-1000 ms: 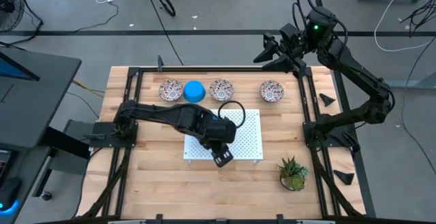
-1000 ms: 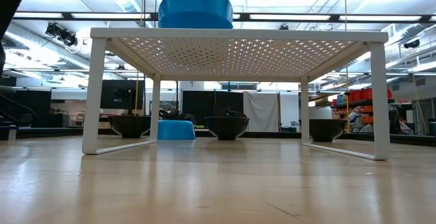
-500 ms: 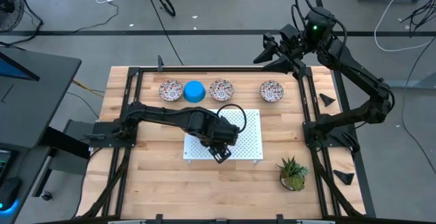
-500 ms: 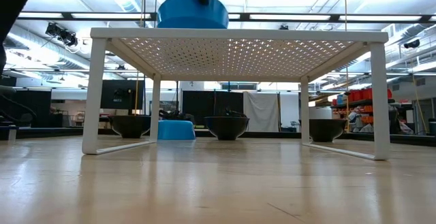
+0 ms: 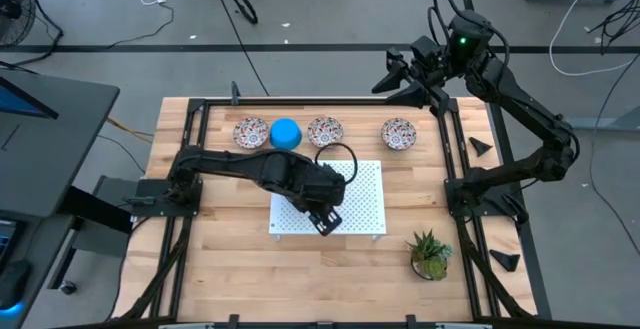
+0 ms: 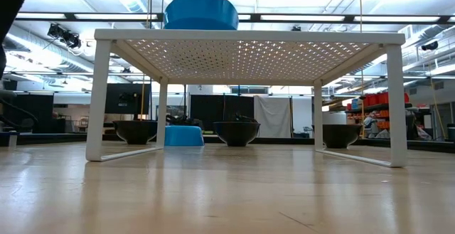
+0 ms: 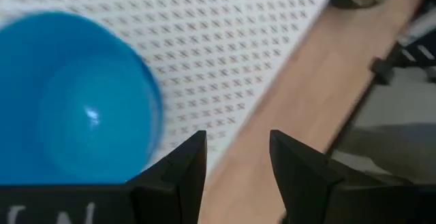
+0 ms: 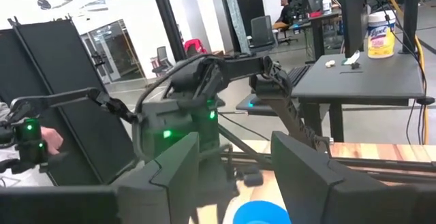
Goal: Pick & Place Mini bowls
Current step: Stack the left blue bowl on top of the blue bowl on the shelf
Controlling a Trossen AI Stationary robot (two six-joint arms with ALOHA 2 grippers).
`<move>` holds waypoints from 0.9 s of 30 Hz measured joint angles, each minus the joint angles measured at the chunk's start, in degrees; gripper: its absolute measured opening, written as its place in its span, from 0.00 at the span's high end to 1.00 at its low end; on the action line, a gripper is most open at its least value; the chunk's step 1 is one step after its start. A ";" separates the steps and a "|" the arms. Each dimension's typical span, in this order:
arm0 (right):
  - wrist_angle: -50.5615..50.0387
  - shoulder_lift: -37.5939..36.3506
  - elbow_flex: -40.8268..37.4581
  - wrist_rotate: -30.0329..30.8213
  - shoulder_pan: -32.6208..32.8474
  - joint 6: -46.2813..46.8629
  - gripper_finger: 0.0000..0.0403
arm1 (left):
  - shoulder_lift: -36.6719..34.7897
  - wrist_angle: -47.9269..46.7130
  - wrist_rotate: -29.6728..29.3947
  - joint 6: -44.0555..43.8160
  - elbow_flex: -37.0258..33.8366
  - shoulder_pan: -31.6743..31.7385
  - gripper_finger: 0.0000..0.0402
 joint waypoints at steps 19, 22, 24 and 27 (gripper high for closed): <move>-2.28 0.00 0.00 0.01 0.02 -4.14 0.54 | 2.24 -4.91 -4.40 2.46 -0.09 -0.22 0.59; -2.52 0.00 0.00 0.02 0.02 -4.65 0.54 | 2.20 -4.66 -4.69 2.28 -0.08 -0.02 0.59; -2.54 0.00 0.00 0.02 0.02 -4.69 0.54 | 2.20 -4.69 -4.74 2.14 -0.08 -0.02 0.59; -2.58 0.00 0.00 0.57 0.02 -4.71 0.54 | 2.71 -4.55 -4.66 2.01 -0.04 -0.12 0.59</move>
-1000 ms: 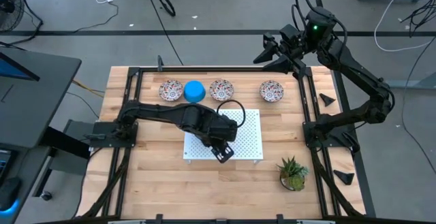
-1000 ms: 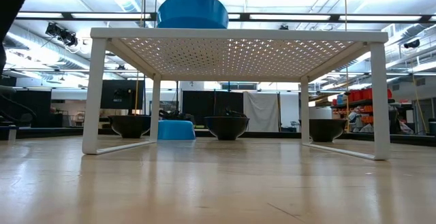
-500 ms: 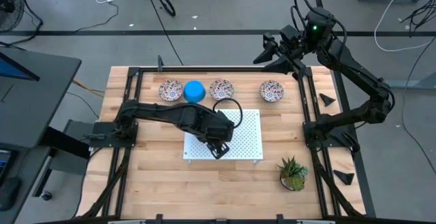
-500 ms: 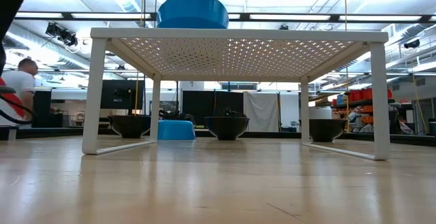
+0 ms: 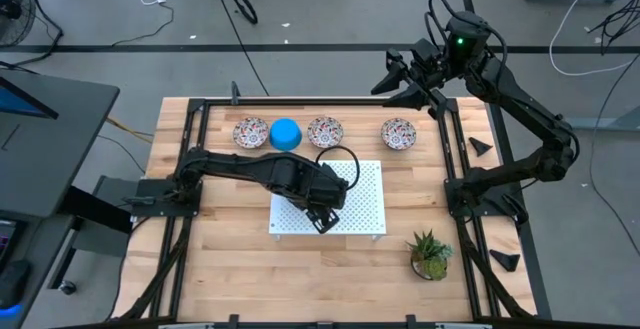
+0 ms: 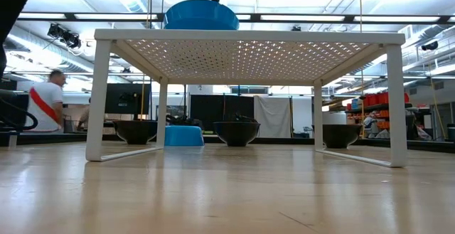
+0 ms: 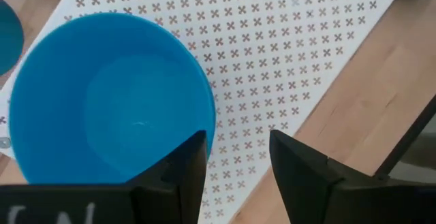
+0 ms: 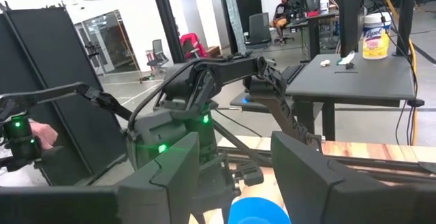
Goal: Pick & Place Mini bowls
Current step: Stack the left blue bowl on top of the blue bowl on the shelf
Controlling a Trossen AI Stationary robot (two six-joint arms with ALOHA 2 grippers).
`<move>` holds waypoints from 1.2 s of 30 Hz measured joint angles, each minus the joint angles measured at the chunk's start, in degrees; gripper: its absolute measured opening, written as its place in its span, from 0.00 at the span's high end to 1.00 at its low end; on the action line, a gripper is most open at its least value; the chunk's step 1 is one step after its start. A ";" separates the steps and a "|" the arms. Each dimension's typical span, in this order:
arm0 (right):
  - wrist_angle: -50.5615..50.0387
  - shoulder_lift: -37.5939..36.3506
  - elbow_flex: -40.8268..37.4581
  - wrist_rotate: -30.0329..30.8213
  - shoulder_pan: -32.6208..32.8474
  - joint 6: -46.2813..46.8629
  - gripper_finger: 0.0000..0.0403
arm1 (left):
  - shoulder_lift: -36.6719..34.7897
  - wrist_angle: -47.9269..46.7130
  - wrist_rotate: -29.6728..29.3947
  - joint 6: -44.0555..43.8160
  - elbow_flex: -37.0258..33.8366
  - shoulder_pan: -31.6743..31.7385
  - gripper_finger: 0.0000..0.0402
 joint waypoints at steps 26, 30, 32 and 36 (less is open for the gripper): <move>-1.66 -0.02 0.00 0.09 -0.01 -0.52 0.54 | -0.45 0.14 -1.43 -3.16 0.02 -0.98 0.59; -1.88 -0.02 0.00 0.09 0.00 -0.52 0.54 | 1.04 -1.55 -1.26 -1.67 0.02 -1.03 0.59; -2.45 -0.02 0.00 0.09 -0.02 -0.54 0.54 | 2.38 -1.72 -0.57 -0.87 -0.05 -1.22 0.59; -2.99 -0.02 0.00 0.09 -0.02 -0.55 0.54 | 2.81 -1.58 0.13 -0.44 -0.06 -1.09 0.59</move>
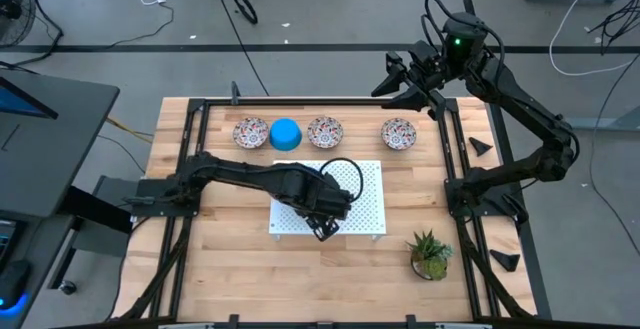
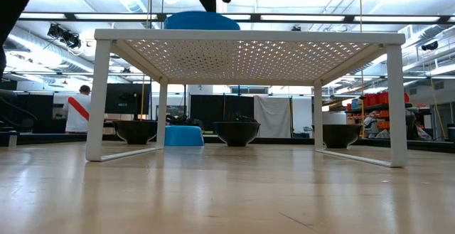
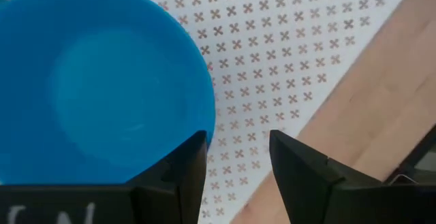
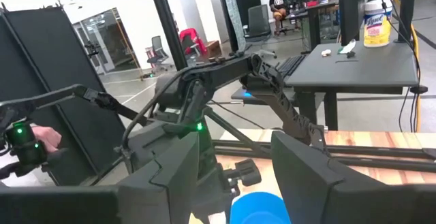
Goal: Pick & Place Mini bowls
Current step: Stack the left blue bowl on top of the blue bowl on the shelf, then stack the blue bowl on top of the blue bowl on the shelf
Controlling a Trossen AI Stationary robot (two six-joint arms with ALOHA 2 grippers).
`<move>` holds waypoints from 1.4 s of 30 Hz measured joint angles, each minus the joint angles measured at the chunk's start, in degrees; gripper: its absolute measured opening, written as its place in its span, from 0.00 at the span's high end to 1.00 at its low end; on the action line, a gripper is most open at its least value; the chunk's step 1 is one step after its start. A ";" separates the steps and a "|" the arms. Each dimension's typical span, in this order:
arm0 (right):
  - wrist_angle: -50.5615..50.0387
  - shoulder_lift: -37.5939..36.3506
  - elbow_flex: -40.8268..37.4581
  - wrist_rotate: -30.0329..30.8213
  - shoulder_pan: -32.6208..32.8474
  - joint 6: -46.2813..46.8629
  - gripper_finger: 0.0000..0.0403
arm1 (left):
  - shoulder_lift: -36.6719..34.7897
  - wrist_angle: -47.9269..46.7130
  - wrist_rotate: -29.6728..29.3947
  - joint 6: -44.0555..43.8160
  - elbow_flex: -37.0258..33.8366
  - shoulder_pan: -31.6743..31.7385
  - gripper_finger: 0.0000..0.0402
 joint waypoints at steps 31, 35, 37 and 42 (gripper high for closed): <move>-2.30 0.02 0.00 1.41 0.02 -0.44 0.54 | -13.37 -2.51 -8.62 31.29 0.11 17.29 0.59; -2.97 0.02 0.00 5.13 0.00 -0.53 0.54 | -13.75 -2.54 -3.47 38.88 0.08 23.40 0.59; -3.92 0.02 0.00 7.47 0.00 -0.75 0.54 | -13.79 -2.50 -1.68 42.38 0.08 26.58 0.59; -6.14 0.02 0.00 14.41 0.02 -1.05 0.54 | -13.67 -2.52 2.11 48.57 0.08 34.52 0.59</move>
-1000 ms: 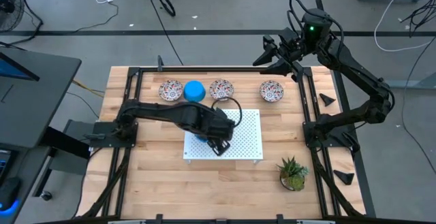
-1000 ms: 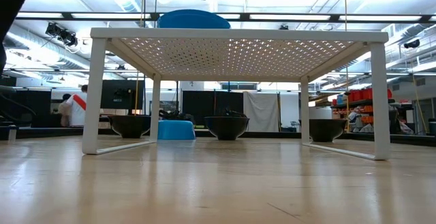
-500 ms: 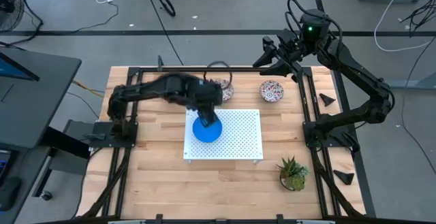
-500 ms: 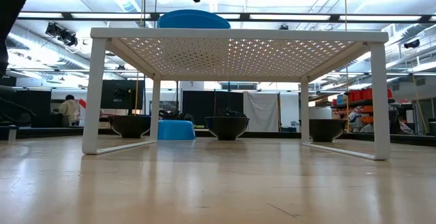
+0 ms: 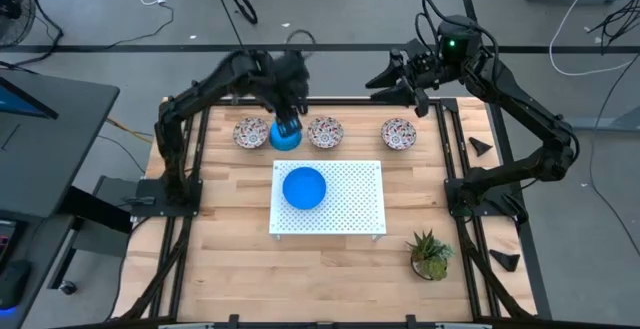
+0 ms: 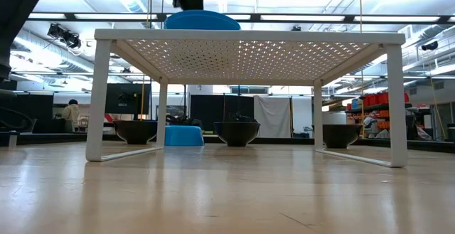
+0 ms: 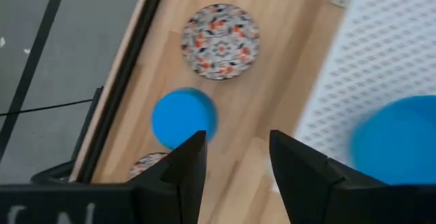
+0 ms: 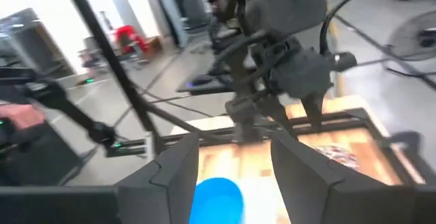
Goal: Pick & Place Mini bowls
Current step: Stack the blue bowl on top of the blue bowl on the shelf
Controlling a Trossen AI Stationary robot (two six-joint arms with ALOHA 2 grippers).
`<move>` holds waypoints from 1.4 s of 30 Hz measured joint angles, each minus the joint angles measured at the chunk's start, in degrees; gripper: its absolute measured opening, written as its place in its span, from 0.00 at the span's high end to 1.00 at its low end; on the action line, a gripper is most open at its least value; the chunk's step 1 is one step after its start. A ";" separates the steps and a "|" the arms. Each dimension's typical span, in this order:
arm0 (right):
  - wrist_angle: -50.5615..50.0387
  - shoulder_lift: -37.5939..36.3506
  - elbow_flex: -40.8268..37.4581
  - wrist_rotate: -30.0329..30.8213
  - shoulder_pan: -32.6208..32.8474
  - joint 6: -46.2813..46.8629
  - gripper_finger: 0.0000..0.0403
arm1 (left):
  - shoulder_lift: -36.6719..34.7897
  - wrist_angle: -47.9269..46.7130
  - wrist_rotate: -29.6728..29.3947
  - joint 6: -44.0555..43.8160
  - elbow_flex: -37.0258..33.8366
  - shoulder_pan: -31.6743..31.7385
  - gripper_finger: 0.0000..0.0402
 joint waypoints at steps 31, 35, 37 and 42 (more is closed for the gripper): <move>1.59 7.28 0.00 20.46 0.00 -0.90 0.54 | 7.77 2.67 10.97 -4.30 -0.09 21.37 0.59; 1.55 7.28 0.00 20.37 0.00 -0.89 0.54 | 11.02 2.10 10.98 -4.15 -0.09 21.37 0.59; 1.53 7.28 0.00 20.27 0.00 -1.05 0.54 | 12.46 1.45 10.94 -4.12 -0.09 21.28 0.59; 1.48 7.28 0.00 20.06 0.00 -1.09 0.54 | 15.93 0.23 10.93 -4.14 -0.09 20.86 0.59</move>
